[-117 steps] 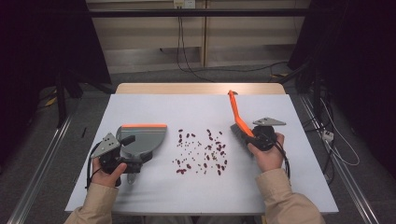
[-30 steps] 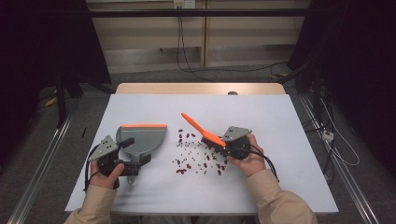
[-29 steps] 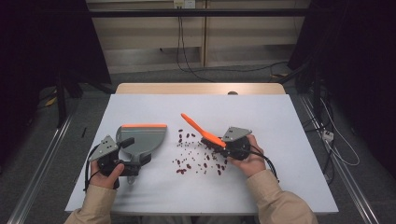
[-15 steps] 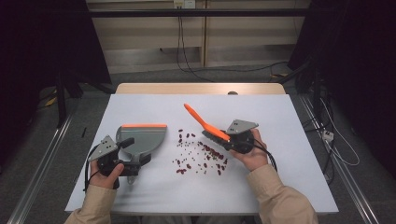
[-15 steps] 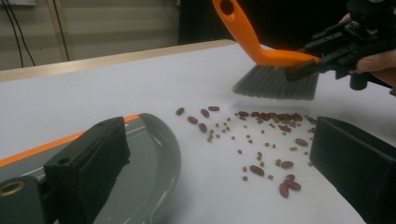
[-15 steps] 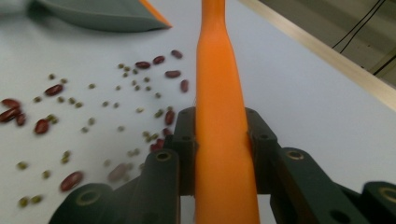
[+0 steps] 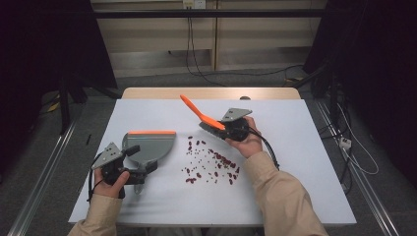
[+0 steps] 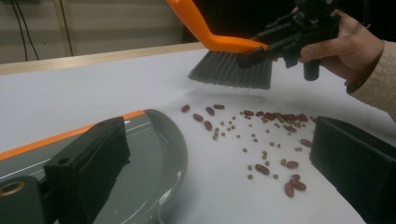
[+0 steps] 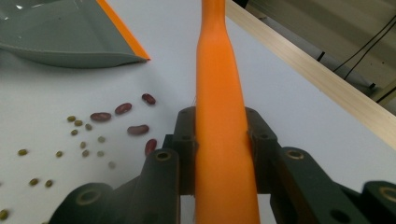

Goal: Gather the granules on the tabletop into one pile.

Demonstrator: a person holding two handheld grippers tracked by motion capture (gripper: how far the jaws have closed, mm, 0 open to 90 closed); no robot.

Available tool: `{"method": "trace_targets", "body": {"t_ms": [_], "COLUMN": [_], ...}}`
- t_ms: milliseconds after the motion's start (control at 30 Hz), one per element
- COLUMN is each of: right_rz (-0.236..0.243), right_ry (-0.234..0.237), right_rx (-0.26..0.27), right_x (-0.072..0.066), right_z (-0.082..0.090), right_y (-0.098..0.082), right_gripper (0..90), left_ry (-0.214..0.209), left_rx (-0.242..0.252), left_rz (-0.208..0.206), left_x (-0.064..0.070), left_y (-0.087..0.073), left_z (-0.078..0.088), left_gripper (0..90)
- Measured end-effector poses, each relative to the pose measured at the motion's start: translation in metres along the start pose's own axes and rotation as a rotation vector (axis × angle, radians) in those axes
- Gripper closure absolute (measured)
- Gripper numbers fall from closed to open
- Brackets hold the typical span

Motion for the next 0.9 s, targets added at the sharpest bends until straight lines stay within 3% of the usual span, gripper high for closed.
{"method": "trace_targets", "body": {"t_ms": [233, 400, 500, 900], "right_rz": [0.024, 0.041, 0.075, 0.114], "right_ry": [0.043, 0.092, 0.114, 0.182], "right_rx": [-0.009, -0.018, -0.033, -0.054], "right_x": [0.0, -0.009, -0.016, -0.035], "right_z": [-0.031, -0.042, -0.04, -0.019], "right_y": [0.002, 0.003, 0.004, 0.0], "right_gripper": [71.0, 71.1, 71.1, 70.9], "left_ry": [0.011, 0.02, 0.024, 0.014], "left_rx": [-0.008, -0.004, -0.009, -0.002], "left_rz": [0.007, 0.01, -0.001, -0.003], "left_x": [0.0, -0.001, -0.001, 0.0], "left_y": [-0.002, -0.002, -0.002, 0.0], "left_z": [-0.001, 0.0, 0.002, 0.005], "left_gripper": [4.5, 4.4, 4.4, 4.4]}}
Point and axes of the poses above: each handheld gripper's, and its own axes: z roughly backward along the jaws, y roughly out of its top, x roughly to its right, the point moved 1 cm from there along -z, roughly forward along the jaws, and after that the axes turned 10 degrees about x, right-handed, at the moved point
